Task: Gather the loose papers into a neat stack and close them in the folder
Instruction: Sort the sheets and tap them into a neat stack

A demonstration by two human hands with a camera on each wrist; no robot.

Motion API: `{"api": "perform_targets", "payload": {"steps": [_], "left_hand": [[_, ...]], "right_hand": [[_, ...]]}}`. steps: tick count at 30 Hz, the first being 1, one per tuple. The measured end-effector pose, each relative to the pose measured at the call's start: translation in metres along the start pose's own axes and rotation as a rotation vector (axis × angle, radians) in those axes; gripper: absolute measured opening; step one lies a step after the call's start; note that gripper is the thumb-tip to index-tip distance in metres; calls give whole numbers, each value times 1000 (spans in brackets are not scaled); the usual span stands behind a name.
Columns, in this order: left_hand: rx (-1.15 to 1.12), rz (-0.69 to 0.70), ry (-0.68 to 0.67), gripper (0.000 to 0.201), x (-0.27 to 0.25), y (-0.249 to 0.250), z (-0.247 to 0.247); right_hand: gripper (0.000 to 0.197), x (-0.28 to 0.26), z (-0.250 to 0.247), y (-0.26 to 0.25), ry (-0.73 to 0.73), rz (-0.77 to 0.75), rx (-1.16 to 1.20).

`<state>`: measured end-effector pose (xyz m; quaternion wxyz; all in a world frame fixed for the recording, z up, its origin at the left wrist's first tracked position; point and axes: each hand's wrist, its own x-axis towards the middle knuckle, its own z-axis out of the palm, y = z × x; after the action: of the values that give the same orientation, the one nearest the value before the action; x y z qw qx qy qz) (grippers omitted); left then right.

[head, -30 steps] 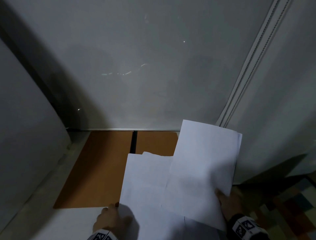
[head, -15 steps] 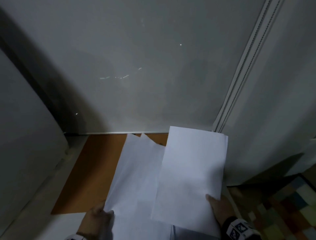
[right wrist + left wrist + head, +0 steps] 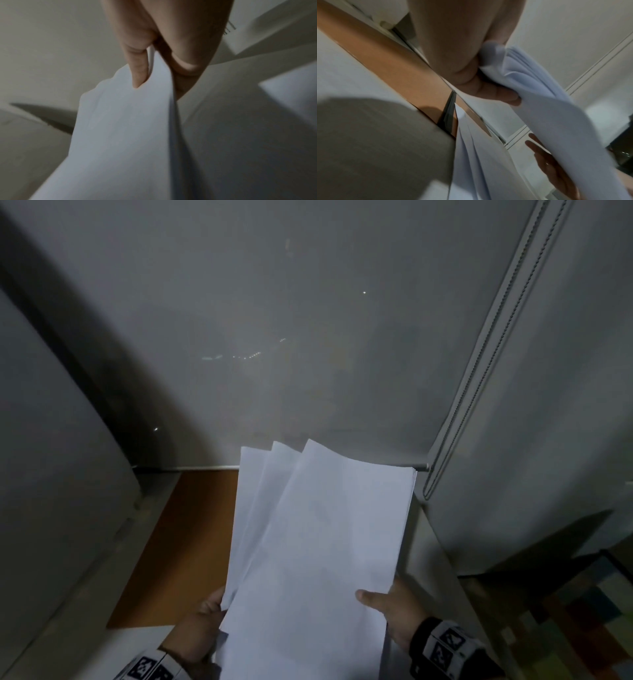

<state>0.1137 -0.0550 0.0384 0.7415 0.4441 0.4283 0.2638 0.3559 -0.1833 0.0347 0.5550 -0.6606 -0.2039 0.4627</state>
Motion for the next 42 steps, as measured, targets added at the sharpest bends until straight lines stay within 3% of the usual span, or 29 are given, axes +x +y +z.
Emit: {"api": "perform_targets", "payload": {"steps": [2,4,7,9,11,14,15,17,19,21,25,26,28,31,34,37,41,42], "left_hand": [[12,-56,-41,57,1,0,-8],[43,-116,-29,43,-2,7,-9],[-8,-188,-25,33,-5,6,-16],[-41,-182,-1,24,-13,10,-13],[-18,-173,-2,29,-17,17,-8],[-61,-103,-87,40,-18,28,-7],[19,-72,-128,49,-18,34,-6],[162,5,-147,45,-14,36,-7],[234,111,-21,26,-9,34,-8],[239,199,62,22,-8,36,-6],[136,235,68,10,-12,37,-10],[109,237,44,13,-15,35,-12],[152,237,-16,51,-16,26,-16],[198,289,-37,41,-22,21,-14],[220,310,-52,55,-22,19,-15],[211,332,-32,34,-23,27,-13],[143,369,-45,39,-29,42,-9],[154,371,-47,56,-31,43,-10]], "right_hand": [[60,2,-1,0,-54,-20,84],[85,5,-3,0,-111,-30,113],[94,5,0,0,-151,-68,111],[90,4,3,-1,-161,-85,109],[78,3,7,-2,-141,-110,90],[33,1,12,-9,-13,-158,42],[27,0,14,-11,30,-170,18],[30,-2,18,-14,66,-183,-15],[32,-7,24,-18,65,-201,-17],[34,-12,31,-26,66,-231,3],[38,-21,35,-32,43,-335,4],[36,-21,34,-29,25,-337,-25],[35,-23,33,-22,-26,-296,-75],[40,-26,34,-14,-119,-247,-115],[33,-26,35,-13,-76,-257,-128],[33,-28,38,-19,-6,-304,-131],[27,-30,39,-27,41,-374,-121],[25,-31,39,-27,43,-372,-118]]}}
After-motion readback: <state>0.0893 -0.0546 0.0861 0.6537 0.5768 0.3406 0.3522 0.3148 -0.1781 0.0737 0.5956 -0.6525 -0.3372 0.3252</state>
